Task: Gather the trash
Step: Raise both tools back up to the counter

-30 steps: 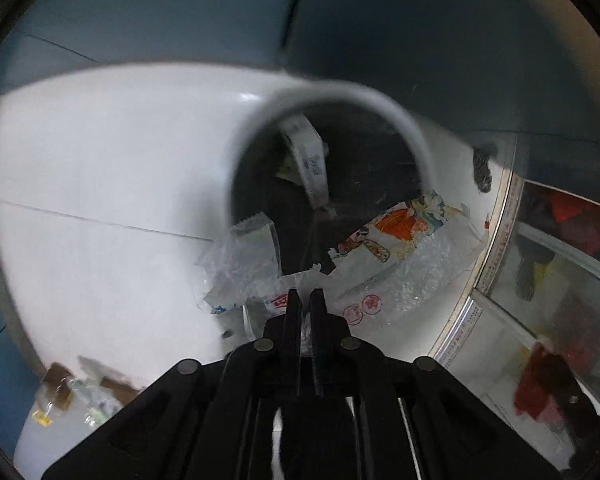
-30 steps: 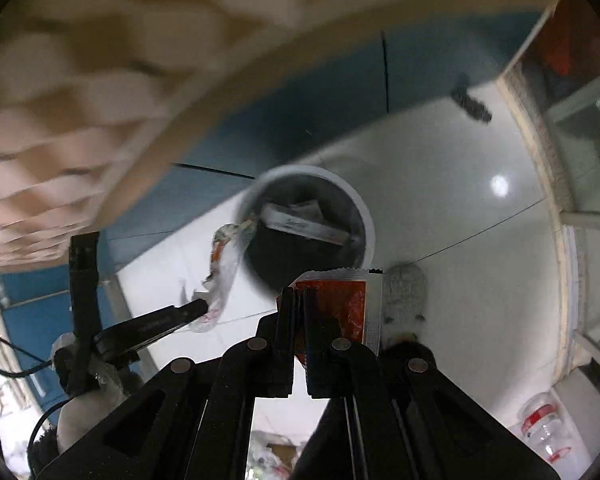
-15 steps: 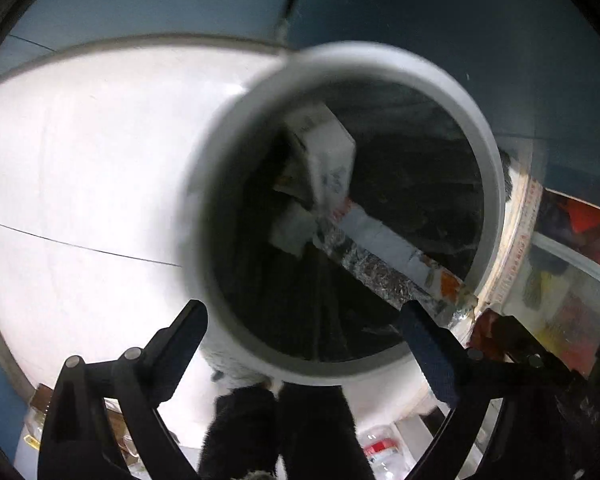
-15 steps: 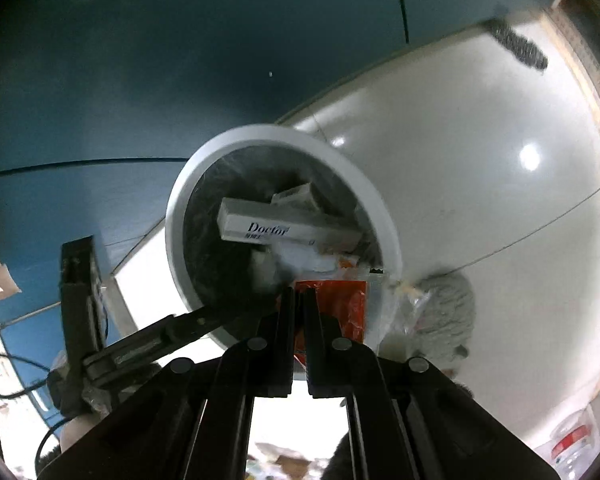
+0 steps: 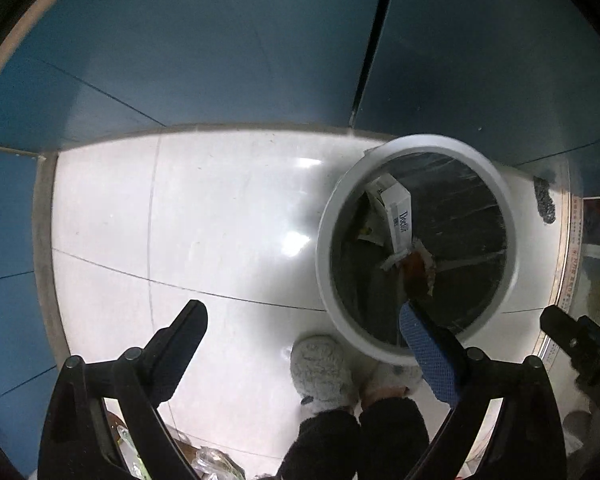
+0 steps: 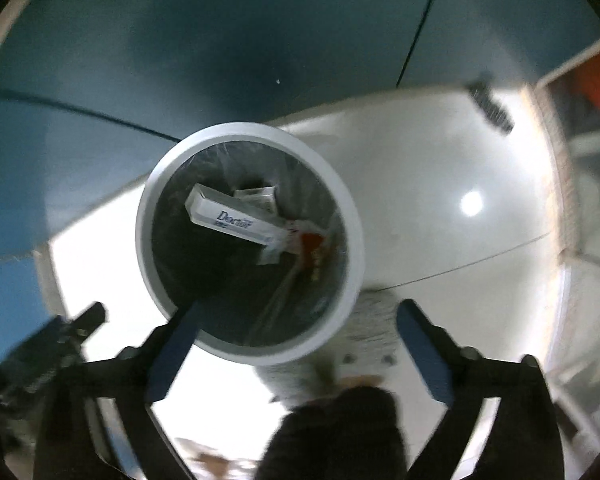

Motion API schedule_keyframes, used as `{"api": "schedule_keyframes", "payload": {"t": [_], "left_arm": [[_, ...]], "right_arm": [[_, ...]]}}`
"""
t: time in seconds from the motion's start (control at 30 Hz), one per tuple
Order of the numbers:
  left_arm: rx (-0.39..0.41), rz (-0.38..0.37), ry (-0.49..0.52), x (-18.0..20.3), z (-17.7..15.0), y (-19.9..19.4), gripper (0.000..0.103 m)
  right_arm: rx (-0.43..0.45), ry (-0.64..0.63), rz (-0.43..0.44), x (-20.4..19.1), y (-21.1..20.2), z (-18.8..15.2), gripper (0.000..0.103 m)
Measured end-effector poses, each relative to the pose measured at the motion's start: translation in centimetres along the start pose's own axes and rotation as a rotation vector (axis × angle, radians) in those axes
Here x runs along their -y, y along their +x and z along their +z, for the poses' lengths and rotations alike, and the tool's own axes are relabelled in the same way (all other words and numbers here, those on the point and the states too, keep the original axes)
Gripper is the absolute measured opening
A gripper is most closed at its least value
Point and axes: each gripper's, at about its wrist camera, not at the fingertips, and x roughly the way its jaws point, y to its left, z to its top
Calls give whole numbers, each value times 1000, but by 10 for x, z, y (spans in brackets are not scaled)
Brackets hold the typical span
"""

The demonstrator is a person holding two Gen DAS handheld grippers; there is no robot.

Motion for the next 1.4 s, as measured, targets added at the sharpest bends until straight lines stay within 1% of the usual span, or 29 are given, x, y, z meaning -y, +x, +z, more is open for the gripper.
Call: {"api": "schedule_keyframes", "payload": {"t": [0.1,0.2,0.33,0.43,0.5,0.63,0.67,0.77,0.9,1.0,1.07,1.1,1.13,1.2,1.27,1.33,1.37,1.4], "left_arm": [[20,3,6,-3,-4,-37,98],[33,-10,13,-5,-8,-84,98],[62,-36,34,-3,-20,-144,98],[92,-50,54,-2,-31,-192,98],[104,-58,63,0,-38,-218,98],[113,-77,89,1,-54,-272,98],[115,-83,91,2,-58,-279,98],[137,-102,96,-1,-71,-323,98],[168,-126,95,-3,-82,-370,98],[221,-119,89,-6,-91,-409,98],[284,-115,90,-6,-89,-433,98],[303,-101,87,-6,-86,-441,98],[327,-84,81,-5,-79,-450,98],[372,-74,63,-6,-66,-464,98],[425,-46,39,-9,-47,-480,98],[457,-17,24,-11,-27,-489,99],[469,-1,14,-13,-14,-493,103],[479,16,-1,-13,0,-494,103]], "right_arm": [[30,-66,-62,-11,-32,-10,102],[46,-93,-75,-17,-65,-17,102],[87,-130,-91,-26,-130,-33,102],[123,-148,-87,-29,-186,-45,102],[152,-163,-83,-31,-228,-54,102],[187,-178,-77,-37,-292,-73,102],[192,-178,-71,-37,-311,-79,102],[211,-182,-66,-38,-356,-97,102],[230,-181,-35,-36,-420,-122,102],[251,-177,10,-36,-461,-136,102],[265,-169,46,-36,-482,-141,102],[275,-163,61,-37,-491,-142,102],[290,-153,83,-37,-503,-141,102],[318,-131,122,-37,-523,-136,102],[344,-111,156,-36,-539,-123,102],[364,-91,179,-33,-552,-103,102],[373,-84,182,-32,-558,-94,102],[387,-78,184,-30,-563,-80,102]]}}
